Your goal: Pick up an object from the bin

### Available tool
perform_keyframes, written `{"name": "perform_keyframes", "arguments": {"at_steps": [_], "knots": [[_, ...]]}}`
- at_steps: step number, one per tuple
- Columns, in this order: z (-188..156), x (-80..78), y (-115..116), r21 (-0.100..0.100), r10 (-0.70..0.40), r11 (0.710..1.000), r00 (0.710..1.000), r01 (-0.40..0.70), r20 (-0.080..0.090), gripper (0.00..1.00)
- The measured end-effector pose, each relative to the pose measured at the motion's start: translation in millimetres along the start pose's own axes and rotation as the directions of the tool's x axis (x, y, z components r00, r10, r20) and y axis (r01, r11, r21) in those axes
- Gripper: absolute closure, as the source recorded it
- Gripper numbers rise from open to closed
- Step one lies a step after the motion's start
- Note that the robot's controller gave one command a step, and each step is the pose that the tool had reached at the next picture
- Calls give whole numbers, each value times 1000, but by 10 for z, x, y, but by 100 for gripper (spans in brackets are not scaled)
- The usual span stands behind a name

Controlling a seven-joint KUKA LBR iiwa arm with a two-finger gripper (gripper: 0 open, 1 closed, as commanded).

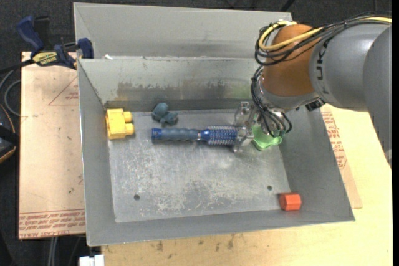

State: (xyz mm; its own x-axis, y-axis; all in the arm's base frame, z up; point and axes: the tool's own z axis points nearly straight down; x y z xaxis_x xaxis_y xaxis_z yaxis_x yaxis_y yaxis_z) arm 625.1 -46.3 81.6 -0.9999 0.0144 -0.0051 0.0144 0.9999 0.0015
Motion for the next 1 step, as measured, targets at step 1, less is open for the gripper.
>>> {"name": "perform_keyframes", "arguments": {"at_steps": [1], "knots": [[-1222, -222, -85, 3, -16, 1000, 1000, 16, 7, 100]]}}
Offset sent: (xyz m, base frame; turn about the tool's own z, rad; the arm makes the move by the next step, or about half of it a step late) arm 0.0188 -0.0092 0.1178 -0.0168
